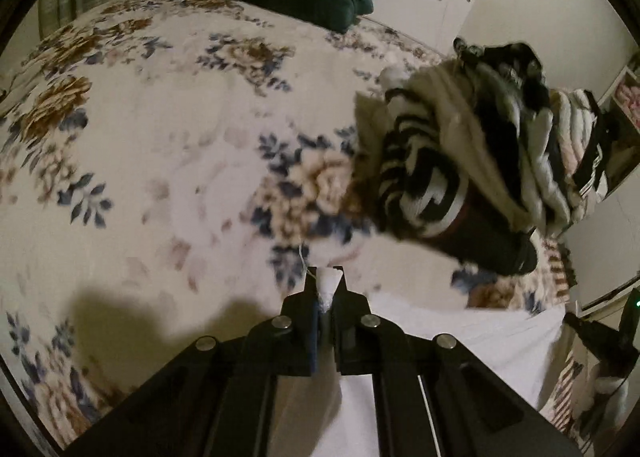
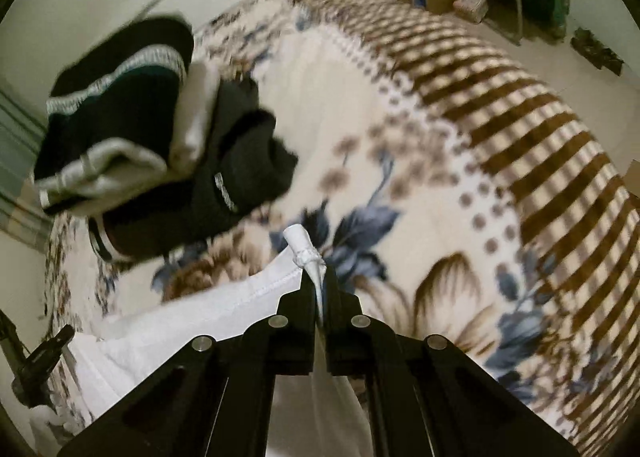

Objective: Fold small clothes

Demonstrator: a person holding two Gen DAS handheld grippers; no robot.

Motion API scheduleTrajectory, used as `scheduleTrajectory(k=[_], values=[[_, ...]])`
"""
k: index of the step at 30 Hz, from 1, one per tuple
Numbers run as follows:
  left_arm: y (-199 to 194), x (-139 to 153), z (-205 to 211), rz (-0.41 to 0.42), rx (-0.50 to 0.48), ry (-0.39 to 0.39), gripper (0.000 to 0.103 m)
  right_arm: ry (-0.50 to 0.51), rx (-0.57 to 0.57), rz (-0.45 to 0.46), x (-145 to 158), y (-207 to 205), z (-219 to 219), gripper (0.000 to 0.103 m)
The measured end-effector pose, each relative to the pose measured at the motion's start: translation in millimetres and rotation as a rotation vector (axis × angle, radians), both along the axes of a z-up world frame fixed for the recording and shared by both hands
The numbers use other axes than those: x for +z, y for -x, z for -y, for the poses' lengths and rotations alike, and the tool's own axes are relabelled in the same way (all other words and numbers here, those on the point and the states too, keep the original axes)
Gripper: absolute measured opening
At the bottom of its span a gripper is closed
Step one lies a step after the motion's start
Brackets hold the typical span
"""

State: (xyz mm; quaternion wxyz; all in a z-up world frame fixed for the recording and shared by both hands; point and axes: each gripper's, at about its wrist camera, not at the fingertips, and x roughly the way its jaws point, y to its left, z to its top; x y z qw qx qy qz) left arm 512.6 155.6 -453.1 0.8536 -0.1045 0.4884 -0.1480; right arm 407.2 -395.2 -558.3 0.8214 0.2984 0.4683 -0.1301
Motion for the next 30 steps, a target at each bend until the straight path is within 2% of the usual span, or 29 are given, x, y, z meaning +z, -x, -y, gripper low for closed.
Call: scheduleTrajectory(k=[3,6,10,11,12,13,14,15,16,17,19,22,25,27,30], values=[[-17,-1,-1,-0.006,0.018,0.02,0.003,0.009,-0.029,0.022,10,-3,8,0.003],[-31,-13,2,-0.027,0.026,-0.002,0.004,0.006,-0.034,0.032,14,-13,15,0.003],[-55,-61,-5,-0.213,0.079,-0.032,0.011,-0.043,-0.005,-0.035,-9,-37,20,0.004],[-55,-66,-9,-0.246,0.098,-0.037,0.012,-0.067,-0.001,-0.062,-17,-40,23,0.005],[-50,-63,-14,-0.24,0.102,-0.014,0.015,-0.102,-0.001,-0.097,-25,-42,26,0.006],[-43,-56,-18,-0.225,0.107,0.001,0.027,-0.127,-0.012,-0.123,-29,-38,28,0.008],[-34,-49,-22,-0.21,0.115,0.015,0.037,-0.133,-0.022,-0.124,-28,-32,29,0.019],[-18,-37,-28,-0.192,0.123,0.049,0.063,-0.13,-0.034,-0.11,-21,-18,28,0.031],[-4,-30,-32,-0.186,0.13,0.076,0.082,-0.133,-0.043,-0.096,-16,-6,26,0.054],[15,-21,-39,-0.181,0.152,0.118,0.084,-0.148,-0.059,-0.077,-9,12,22,0.065],[48,-15,-48,-0.203,0.192,0.187,0.084,-0.206,-0.085,-0.065,-3,44,10,0.066],[98,-23,-51,-0.294,0.27,0.294,0.084,-0.342,-0.12,-0.079,-11,90,-18,0.066],[130,-47,-40,-0.39,0.338,0.408,0.084,-0.502,-0.144,-0.097,-41,112,-49,0.066],[139,-65,-26,-0.443,0.351,0.451,0.084,-0.607,-0.174,-0.091,-69,114,-66,0.066],[137,-91,-4,-0.478,0.362,0.49,0.084,-0.691,-0.202,-0.053,-97,107,-79,0.066]])
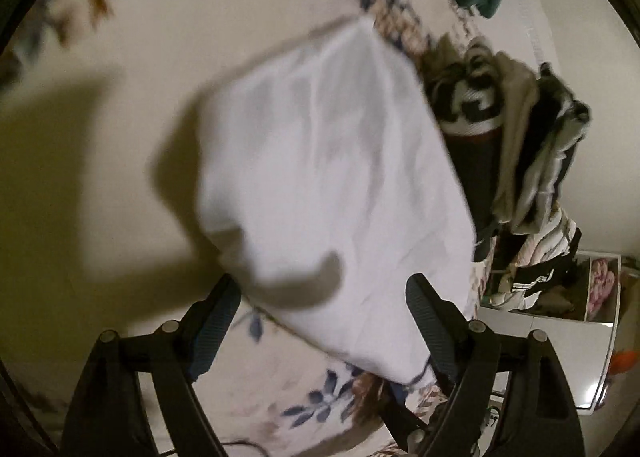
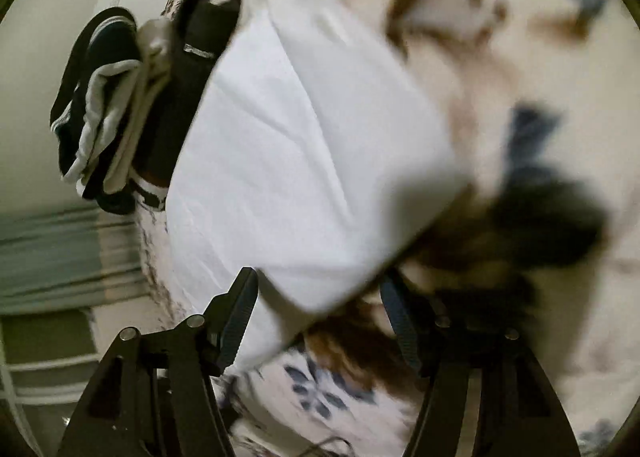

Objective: Fold small clothes

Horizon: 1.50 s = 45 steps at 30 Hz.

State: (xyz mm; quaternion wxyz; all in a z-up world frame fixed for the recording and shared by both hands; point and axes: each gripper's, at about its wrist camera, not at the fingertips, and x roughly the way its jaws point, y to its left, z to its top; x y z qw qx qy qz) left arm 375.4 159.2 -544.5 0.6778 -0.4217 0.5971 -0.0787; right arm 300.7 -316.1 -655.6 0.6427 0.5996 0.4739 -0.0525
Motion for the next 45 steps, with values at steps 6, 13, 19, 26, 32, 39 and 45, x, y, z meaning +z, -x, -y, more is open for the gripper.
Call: scheduleTrajectory(k=[6,13,19,26,32,39,45], values=[[-26,-22,15,-0.053,0.064,0.01,0.084,-0.071,-0.075,0.105,-20,-26,-3,0.067],[-25,-5,22,0.07,0.082,-0.086,0.011,-0.08,-0.122,0.118,-21,-29,-5,0.022],[-19,21,17,0.146,0.056,-0.101,0.011,-0.039,-0.089,0.127,5,-24,-5,0.012],[38,94,-1,0.183,0.042,-0.085,0.01,0.013,0.013,0.134,72,6,-15,0.011],[139,155,-23,0.083,-0.023,-0.115,0.01,-0.049,0.095,0.029,132,99,-28,0.01],[150,143,-9,0.023,-0.123,-0.145,0.011,-0.062,0.166,-0.114,145,170,-32,0.01],[67,112,30,0.128,-0.177,-0.213,0.016,-0.029,0.151,-0.109,107,98,-12,0.015]])
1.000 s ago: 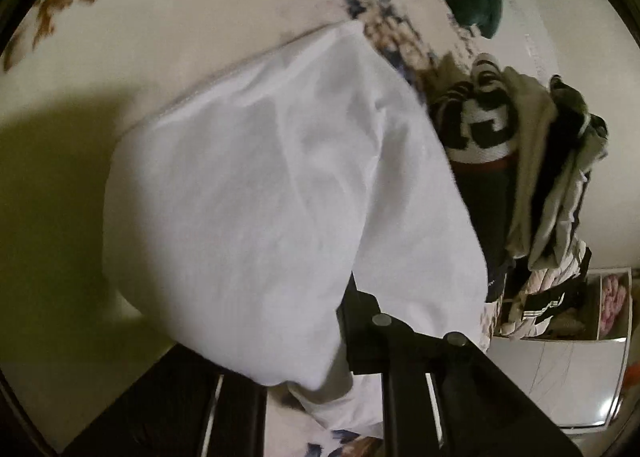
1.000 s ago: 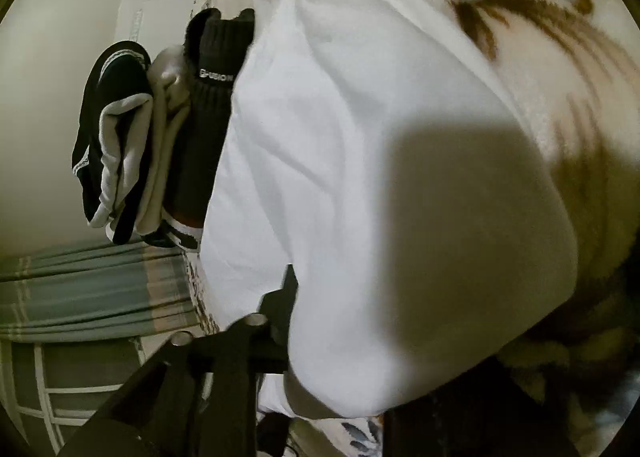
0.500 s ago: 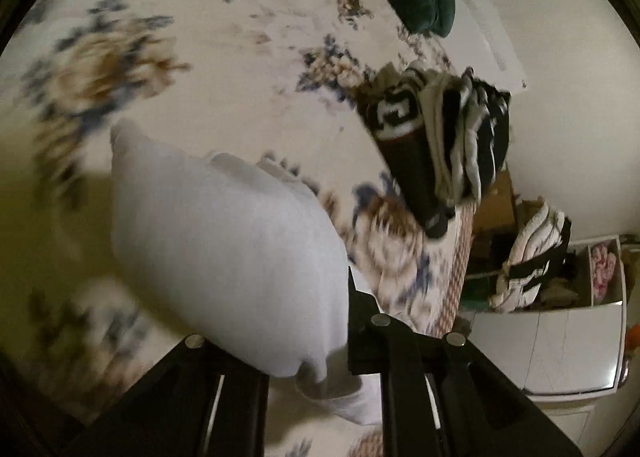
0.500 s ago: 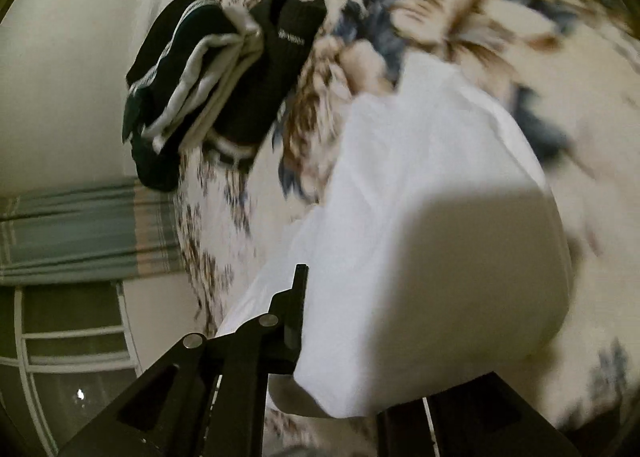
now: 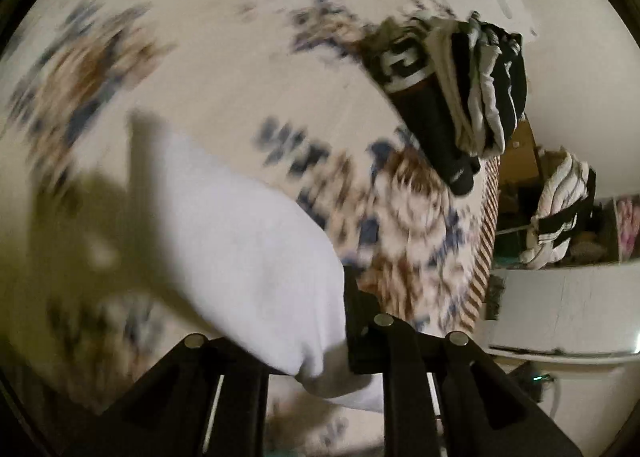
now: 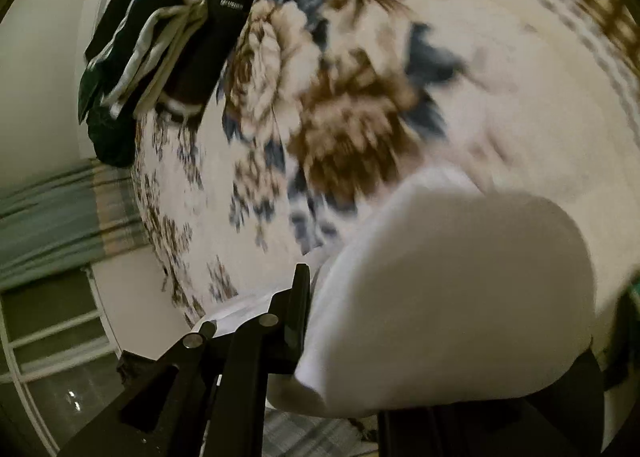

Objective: Fold small clothes

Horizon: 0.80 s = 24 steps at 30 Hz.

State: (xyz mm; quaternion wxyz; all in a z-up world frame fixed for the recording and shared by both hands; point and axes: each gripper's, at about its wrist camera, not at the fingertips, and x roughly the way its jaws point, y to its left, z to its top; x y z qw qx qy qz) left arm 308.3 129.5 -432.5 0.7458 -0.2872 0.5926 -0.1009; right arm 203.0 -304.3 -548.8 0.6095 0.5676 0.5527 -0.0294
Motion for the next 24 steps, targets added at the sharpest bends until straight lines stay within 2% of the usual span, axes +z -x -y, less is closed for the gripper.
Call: scheduleTrajectory(k=[2,3,4,6,8,9,10,14,18,24], values=[[-25,-12,13,0.015,-0.041,-0.013,0.019,0.082,0.055,0.043,-5,-40,4,0.038],[-36,-18,19,0.015,-0.057,-0.03,0.021,0.112,0.066,0.055,-6,-52,6,0.059],[-42,-23,24,0.008,-0.077,-0.053,0.025,0.135,0.073,0.07,-5,-61,7,0.073],[-44,-28,29,0.004,-0.092,-0.058,0.027,0.191,0.104,0.091,2,-68,8,0.074],[-36,-30,28,-0.004,-0.092,-0.067,0.052,0.226,0.115,0.102,7,-61,9,0.075],[-30,-30,26,-0.01,-0.097,-0.086,0.079,0.233,0.116,0.098,8,-53,11,0.076],[-22,-31,23,-0.024,-0.097,-0.11,0.085,0.23,0.111,0.087,6,-43,13,0.076],[5,-40,1,-0.072,-0.057,-0.141,0.085,0.184,0.087,0.013,-14,-8,18,0.076],[8,-60,-27,-0.12,0.0,-0.168,0.085,0.175,0.051,-0.039,-37,11,26,0.076],[-24,-63,-34,-0.048,-0.015,-0.248,0.085,0.21,0.014,-0.01,-36,1,42,0.076]])
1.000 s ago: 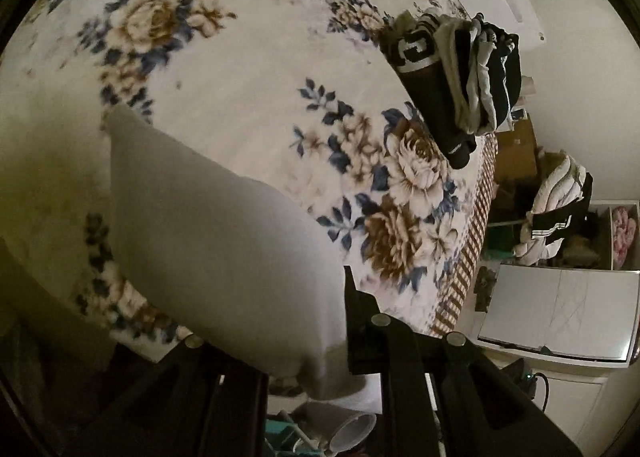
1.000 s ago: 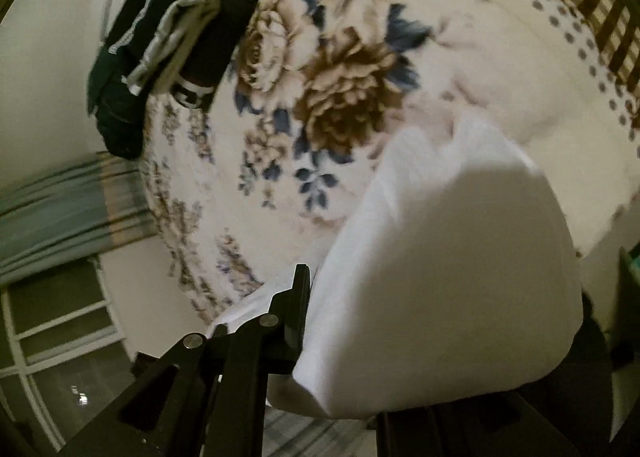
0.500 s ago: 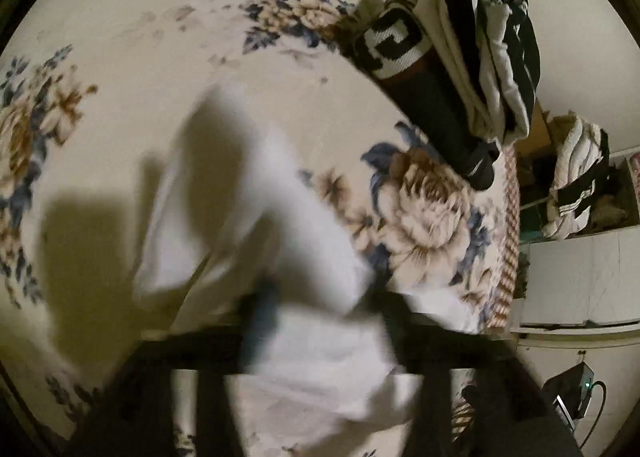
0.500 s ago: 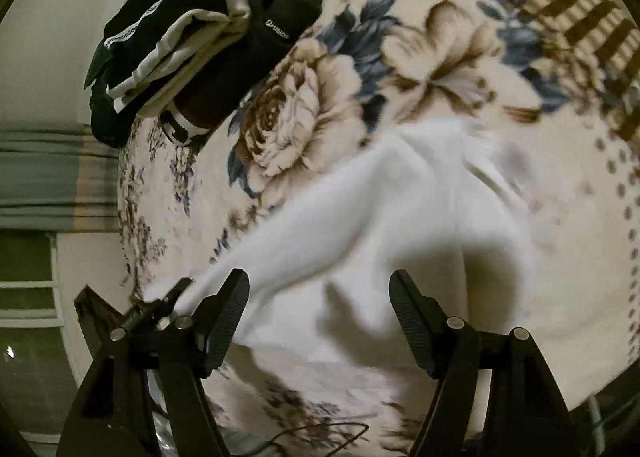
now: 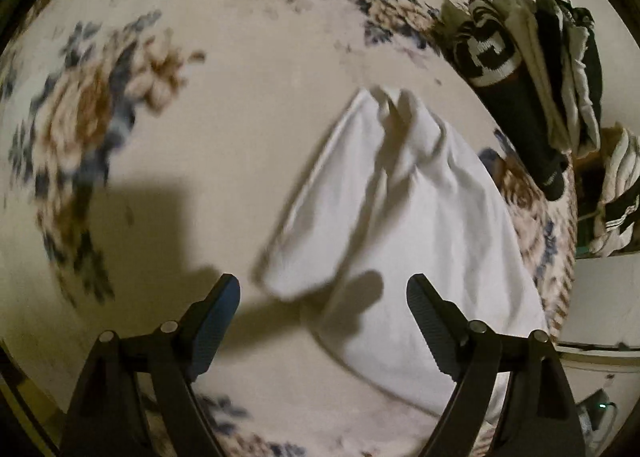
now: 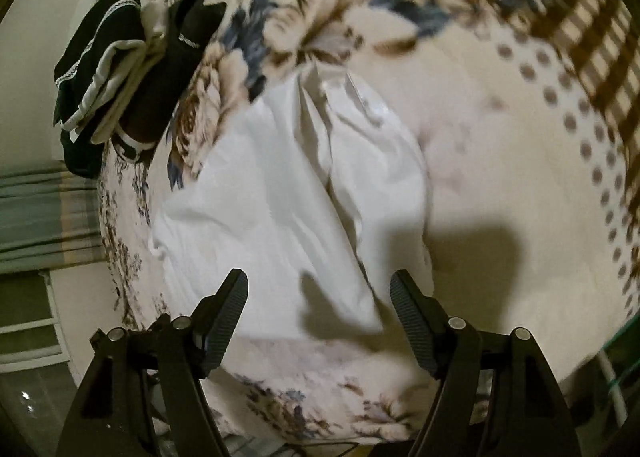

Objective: Fold small clothes

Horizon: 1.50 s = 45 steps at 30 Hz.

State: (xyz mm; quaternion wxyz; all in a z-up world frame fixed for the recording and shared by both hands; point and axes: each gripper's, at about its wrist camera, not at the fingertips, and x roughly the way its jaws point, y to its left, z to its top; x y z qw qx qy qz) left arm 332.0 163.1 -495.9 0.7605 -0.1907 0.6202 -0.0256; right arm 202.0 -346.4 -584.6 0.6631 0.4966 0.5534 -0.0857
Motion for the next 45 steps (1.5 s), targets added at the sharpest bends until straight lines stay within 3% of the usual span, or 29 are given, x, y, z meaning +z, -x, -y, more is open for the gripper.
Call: scheduleTrajectory(k=[8,9,10,11,12,16,21,22,23,24,25,27,31,32,34,35,36,37,38,39,40,42,45], values=[[-34,-44,-7,-0.033,-0.011,0.023,0.083,0.047,-0.11,-0.062,-13,25,36,0.076],[-32,-42,-6,-0.01,-0.019,0.024,0.068,0.04,-0.127,-0.075,-18,31,39,0.076],[-30,-38,-4,0.019,-0.041,0.018,0.029,0.032,-0.146,-0.086,-23,37,41,0.076],[-27,-35,-2,0.031,-0.066,0.011,0.011,0.028,-0.157,-0.094,-27,41,43,0.076],[-24,-32,-1,0.039,-0.081,0.012,0.006,0.025,-0.173,-0.107,-30,47,44,0.076],[-10,-19,-7,0.073,-0.073,0.02,0.005,-0.072,-0.275,-0.093,-50,66,45,0.076],[0,-11,-27,0.072,-0.021,0.045,0.005,-0.261,-0.348,-0.009,-75,64,35,0.075],[0,-10,-29,0.068,-0.013,0.047,0.005,-0.273,-0.35,0.016,-75,61,32,0.061],[2,-9,-32,0.068,-0.01,0.042,0.005,-0.26,-0.332,0.012,-75,58,29,0.023],[3,-9,-33,0.065,-0.01,0.037,0.005,-0.232,-0.289,-0.008,-73,53,26,0.008],[3,-9,-34,0.061,-0.009,0.031,0.005,-0.183,-0.258,-0.026,-68,50,25,0.006],[4,-5,-36,0.063,-0.021,0.039,0.005,-0.036,-0.231,-0.064,-52,48,34,0.006],[-5,6,-24,0.066,-0.076,0.051,0.011,0.035,-0.202,-0.096,-41,42,54,0.006],[-9,9,-20,0.066,-0.09,0.051,0.017,0.081,-0.174,-0.116,-36,38,55,0.006],[-18,16,-7,0.084,-0.126,0.067,0.051,0.134,-0.122,-0.128,-21,28,59,0.007],[-23,20,-1,0.098,-0.142,0.081,0.056,0.148,-0.121,-0.122,-10,26,60,0.007],[-28,24,6,0.116,-0.156,0.098,0.056,0.162,-0.124,-0.101,0,23,62,0.011],[-35,27,15,0.124,-0.178,0.11,0.056,0.177,-0.123,-0.06,12,21,61,0.025],[-42,27,23,0.125,-0.198,0.123,0.056,0.181,-0.112,-0.011,24,17,59,0.048],[-52,26,35,0.122,-0.228,0.138,0.056,0.173,-0.094,0.037,33,7,55,0.057],[-60,23,43,0.117,-0.247,0.139,0.056,0.157,-0.065,0.082,38,-5,48,0.061],[-77,14,62,0.091,-0.286,0.151,0.056,0.12,0.009,0.12,35,-31,35,0.061],[-97,-13,87,0.0,-0.334,0.153,0.055,0.092,0.061,0.059,3,-70,22,0.061]])
